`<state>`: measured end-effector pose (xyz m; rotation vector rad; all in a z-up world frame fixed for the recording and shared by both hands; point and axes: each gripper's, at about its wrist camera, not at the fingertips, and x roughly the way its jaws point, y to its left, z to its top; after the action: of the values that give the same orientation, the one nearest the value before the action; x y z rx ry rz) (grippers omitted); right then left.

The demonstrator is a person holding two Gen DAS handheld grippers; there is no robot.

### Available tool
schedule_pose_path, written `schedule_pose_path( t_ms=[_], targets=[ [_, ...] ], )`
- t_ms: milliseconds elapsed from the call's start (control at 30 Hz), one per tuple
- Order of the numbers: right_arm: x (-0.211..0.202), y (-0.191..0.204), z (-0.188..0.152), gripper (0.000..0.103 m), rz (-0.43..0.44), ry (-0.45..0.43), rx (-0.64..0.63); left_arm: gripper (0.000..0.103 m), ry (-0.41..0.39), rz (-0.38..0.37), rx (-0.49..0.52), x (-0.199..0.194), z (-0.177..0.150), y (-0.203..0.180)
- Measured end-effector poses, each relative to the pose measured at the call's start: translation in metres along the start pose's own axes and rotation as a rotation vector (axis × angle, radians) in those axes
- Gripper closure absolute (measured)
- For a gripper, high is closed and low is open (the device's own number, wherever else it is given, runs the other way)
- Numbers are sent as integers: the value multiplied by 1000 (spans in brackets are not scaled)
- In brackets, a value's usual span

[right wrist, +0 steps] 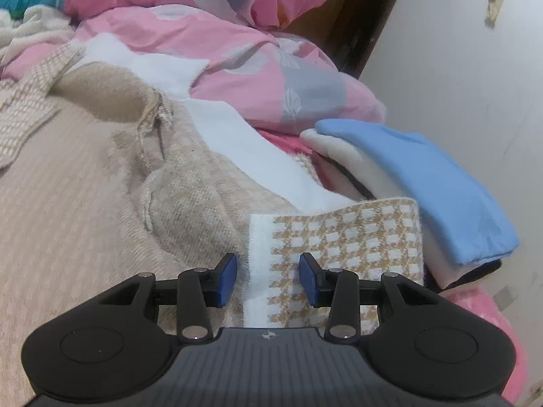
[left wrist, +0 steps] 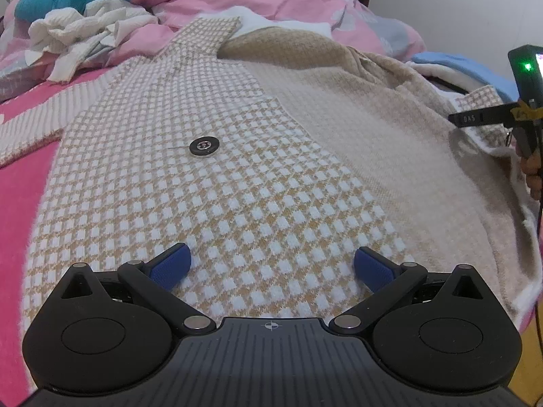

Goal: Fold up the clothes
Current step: 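Lower the right gripper onto the coat's white-trimmed front edge and grasp it, then lift and pull the grasped coat front edge with the right gripper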

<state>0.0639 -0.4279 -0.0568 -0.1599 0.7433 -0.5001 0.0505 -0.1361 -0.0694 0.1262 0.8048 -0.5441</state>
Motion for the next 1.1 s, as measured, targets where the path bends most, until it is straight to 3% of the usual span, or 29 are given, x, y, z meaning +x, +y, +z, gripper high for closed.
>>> schedule_pose_path(
  t_ms=[133,200,267,533,700,833,1100],
  targets=[
    [-3,-12,-1,75,31,-7,74,0,-1,-1,0,1,0,1],
    [-7,-18,-2,95,42,-15,124,0,-3,-1,1,1,0,1],
    [-15,-24,-3,98,44,-34,163,0,-5,0,4,1,0,1],
    [-64,-52,-14,100,195,-113,326,0,-8,-5,1,1,0,1],
    [-101,-58,-24,100,347,-152,383,0,-11,-8,-3,1,-1,2],
    [-127,-53,-34,100,467,-176,391,0,-13,-11,-7,2,-1,2],
    [-160,-26,-59,100,612,-183,353,0,-18,-17,-14,2,-1,4]
  ],
)
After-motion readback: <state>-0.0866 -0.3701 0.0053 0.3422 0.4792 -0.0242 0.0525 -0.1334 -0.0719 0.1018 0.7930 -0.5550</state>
